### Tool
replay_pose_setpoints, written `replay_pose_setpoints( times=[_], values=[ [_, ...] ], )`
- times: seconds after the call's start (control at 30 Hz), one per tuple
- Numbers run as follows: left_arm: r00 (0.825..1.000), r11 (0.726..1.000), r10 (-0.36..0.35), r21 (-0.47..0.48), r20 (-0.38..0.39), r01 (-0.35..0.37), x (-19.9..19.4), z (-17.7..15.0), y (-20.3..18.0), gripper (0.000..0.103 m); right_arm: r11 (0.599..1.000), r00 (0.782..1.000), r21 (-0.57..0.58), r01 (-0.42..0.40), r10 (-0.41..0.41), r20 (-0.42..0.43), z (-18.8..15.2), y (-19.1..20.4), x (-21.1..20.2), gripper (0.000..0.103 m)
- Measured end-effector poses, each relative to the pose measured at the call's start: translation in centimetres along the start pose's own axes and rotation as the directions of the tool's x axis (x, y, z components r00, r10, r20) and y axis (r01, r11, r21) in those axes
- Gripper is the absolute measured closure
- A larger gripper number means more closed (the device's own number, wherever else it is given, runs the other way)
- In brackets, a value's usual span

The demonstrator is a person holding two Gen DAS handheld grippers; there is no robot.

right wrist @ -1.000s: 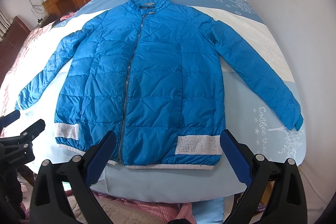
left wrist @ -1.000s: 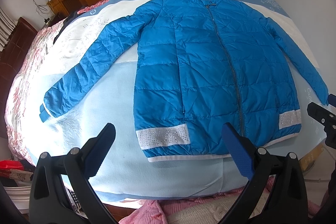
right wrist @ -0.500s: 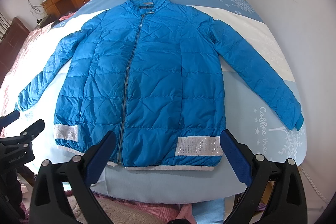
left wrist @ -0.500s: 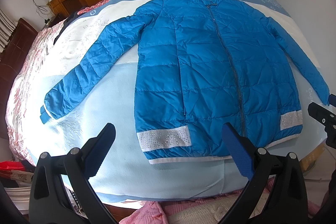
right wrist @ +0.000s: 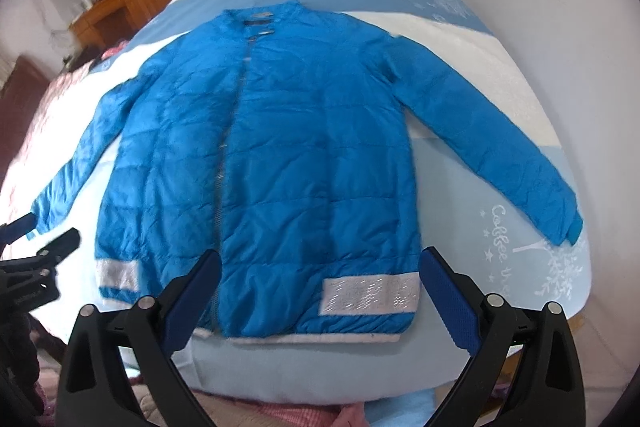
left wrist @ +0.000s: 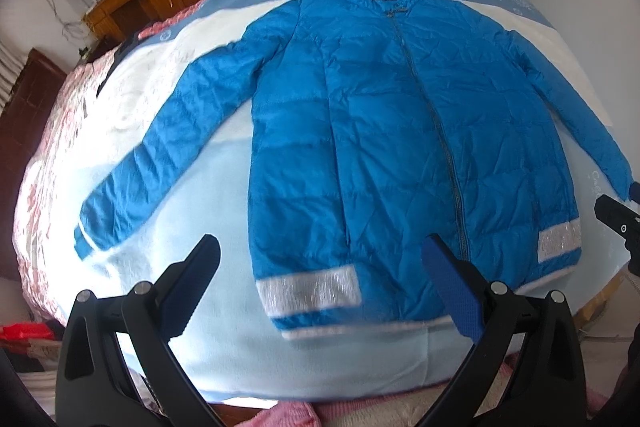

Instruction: Fold large clothes

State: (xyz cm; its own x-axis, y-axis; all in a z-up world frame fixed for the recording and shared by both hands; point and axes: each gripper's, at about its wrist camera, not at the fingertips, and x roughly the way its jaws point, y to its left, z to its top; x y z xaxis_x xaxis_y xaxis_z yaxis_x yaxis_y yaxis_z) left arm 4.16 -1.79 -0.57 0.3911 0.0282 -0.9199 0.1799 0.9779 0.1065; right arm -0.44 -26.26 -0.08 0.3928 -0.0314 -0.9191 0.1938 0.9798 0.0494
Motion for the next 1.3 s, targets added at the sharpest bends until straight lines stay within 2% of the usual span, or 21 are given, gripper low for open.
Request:
replay_pose_setpoints(
  times=[0.07,0.13,0.23,0.33,0.47,0.63,0.7,0.87,0.93,1.0,1.03,1.07,1.1,1.13,1.23,1.3],
  values=[
    [1.0,1.0,-0.025,0.009,0.014,0.025,0.5,1.2,-0.5,0.003,0.998,1.0,0.064,-0.014,0.014,0.001,0.2,-2.6,0.9,0.004],
    [0.999,0.999,-0.027,0.035,0.018,0.027,1.3,2.9,-1.6,0.003,0.984,0.999,0.174,-0.042,0.042,0.004,0.3,-6.9,2.0,0.005],
    [0.998,0.996,-0.046,0.08,0.03,0.043,2.4,5.7,-4.0,0.003,0.947,1.0,0.321,-0.009,0.012,-0.008,0.5,-13.5,3.2,0.005],
    [0.997,0.989,-0.072,0.132,0.034,0.067,3.5,8.8,-7.2,0.003,0.881,0.999,0.472,0.04,-0.034,-0.021,0.1,-20.6,3.9,0.005],
    [0.993,0.976,-0.117,0.185,0.014,0.113,5.3,12.4,-12.1,0.003,0.752,0.995,0.651,0.1,-0.083,-0.057,-1.4,-31.1,5.2,0.005],
    [0.986,0.963,-0.166,0.21,-0.018,0.166,8.1,15.1,-17.2,0.003,0.636,0.997,0.77,0.044,0.015,-0.069,-3.2,-38.6,8.0,0.006],
    [0.984,0.961,-0.177,0.21,-0.03,0.179,9.2,15.7,-18.6,0.003,0.608,0.995,0.793,0.048,0.039,-0.09,-3.7,-39.9,9.1,0.007],
    [0.983,0.966,-0.173,0.184,-0.066,0.183,12.3,17.4,-20.9,0.003,0.583,0.991,0.812,0.023,0.095,-0.096,-3.4,-40.9,11.1,0.01],
    [0.983,0.968,-0.168,0.176,-0.072,0.178,13.4,17.8,-21.3,0.004,0.583,0.99,0.812,0.025,0.1,-0.102,-3.1,-41.2,11.9,0.012],
    [0.983,0.97,-0.164,0.17,-0.081,0.176,14.3,18.0,-21.4,0.004,0.592,0.989,0.803,0.062,0.071,-0.129,-2.7,-41.1,12.4,0.017],
    [0.983,0.971,-0.16,0.165,-0.092,0.173,15.1,18.1,-21.5,0.004,0.604,0.989,0.793,0.084,0.044,-0.139,-2.3,-40.8,12.3,0.026],
    [0.982,0.971,-0.16,0.162,-0.099,0.174,15.5,18.3,-21.4,0.004,0.616,0.99,0.783,0.087,0.033,-0.136,-1.6,-40.6,12.3,0.042],
    [0.982,0.973,-0.156,0.155,-0.108,0.171,16.2,18.4,-21.4,0.004,0.623,0.991,0.778,0.083,0.033,-0.132,-1.3,-40.4,12.2,0.05],
    [0.982,0.974,-0.154,0.15,-0.114,0.17,16.7,18.5,-21.3,0.004,0.627,0.992,0.777,0.061,0.05,-0.118,-1.0,-40.3,12.1,0.063],
    [0.977,0.975,-0.172,0.123,-0.125,0.187,17.8,18.8,-20.6,0.004,0.621,0.993,0.782,-0.049,0.115,-0.028,0.3,-39.9,11.0,0.07],
    [0.976,0.974,-0.182,0.111,-0.117,0.195,17.9,19.0,-19.8,0.004,0.633,0.984,0.756,-0.163,0.156,0.082,1.8,-38.7,9.0,0.071]
  ],
)
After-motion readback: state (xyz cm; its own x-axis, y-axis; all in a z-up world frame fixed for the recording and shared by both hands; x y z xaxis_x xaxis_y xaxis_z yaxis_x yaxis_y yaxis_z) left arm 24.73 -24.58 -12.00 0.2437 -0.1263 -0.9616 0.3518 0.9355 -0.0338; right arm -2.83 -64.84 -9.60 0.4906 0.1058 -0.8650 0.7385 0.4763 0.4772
